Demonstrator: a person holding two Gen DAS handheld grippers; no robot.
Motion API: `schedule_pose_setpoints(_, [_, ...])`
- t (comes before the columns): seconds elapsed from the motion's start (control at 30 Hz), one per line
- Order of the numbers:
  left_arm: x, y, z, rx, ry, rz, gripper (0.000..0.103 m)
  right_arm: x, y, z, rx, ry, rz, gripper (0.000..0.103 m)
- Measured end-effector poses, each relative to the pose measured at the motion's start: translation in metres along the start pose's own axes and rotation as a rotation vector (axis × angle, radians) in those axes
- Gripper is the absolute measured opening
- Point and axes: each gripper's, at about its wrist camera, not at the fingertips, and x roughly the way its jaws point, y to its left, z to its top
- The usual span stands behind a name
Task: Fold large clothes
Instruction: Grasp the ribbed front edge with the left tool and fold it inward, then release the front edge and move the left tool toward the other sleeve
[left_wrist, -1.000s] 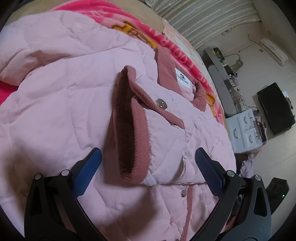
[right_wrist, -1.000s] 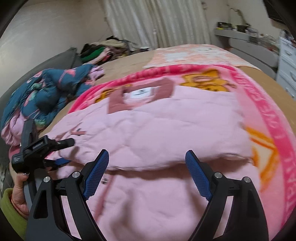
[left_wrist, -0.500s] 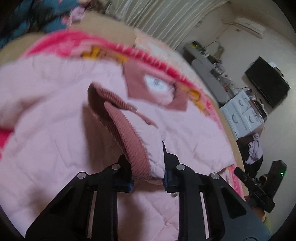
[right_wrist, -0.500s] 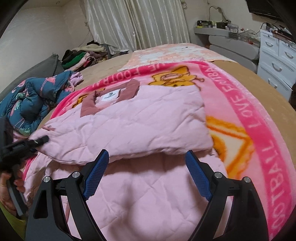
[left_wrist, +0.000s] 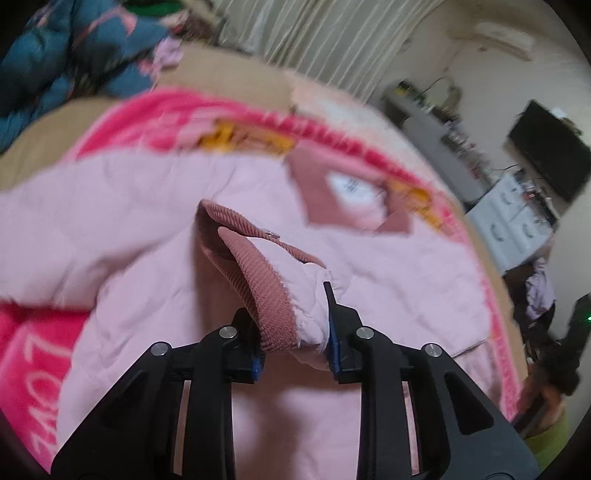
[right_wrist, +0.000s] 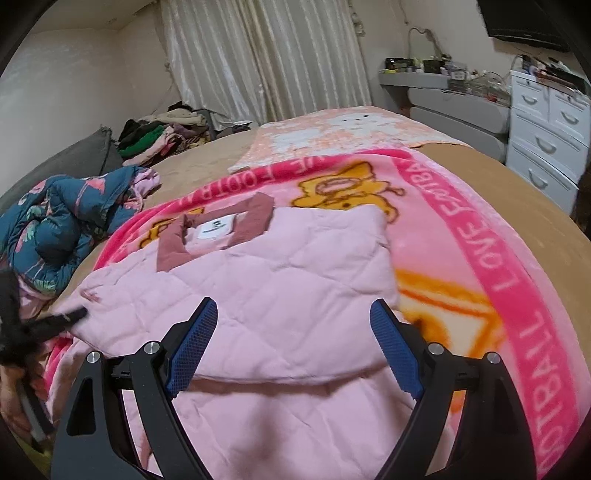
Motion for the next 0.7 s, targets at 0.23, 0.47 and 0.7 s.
schedule_pose_setpoints(0.23, [0.005, 0.008, -0.007, 0.002, 0.021, 0.039, 0.025, 0.03, 0.033, 0.012, -0.095, 0.063, 0.021, 0.084])
schedule_pose_setpoints(0.47, [0.007, 0.012, -0.012, 0.01, 0.028, 0.068, 0.031, 0.07, 0.033, 0.016, -0.125, 0.154, -0.031, 0.084])
schedule_pose_setpoints(0.7, [0.009, 0.011, -0.015, 0.024, 0.034, 0.093, 0.038, 0.1, 0.001, -0.007, -0.085, 0.237, -0.094, 0.084])
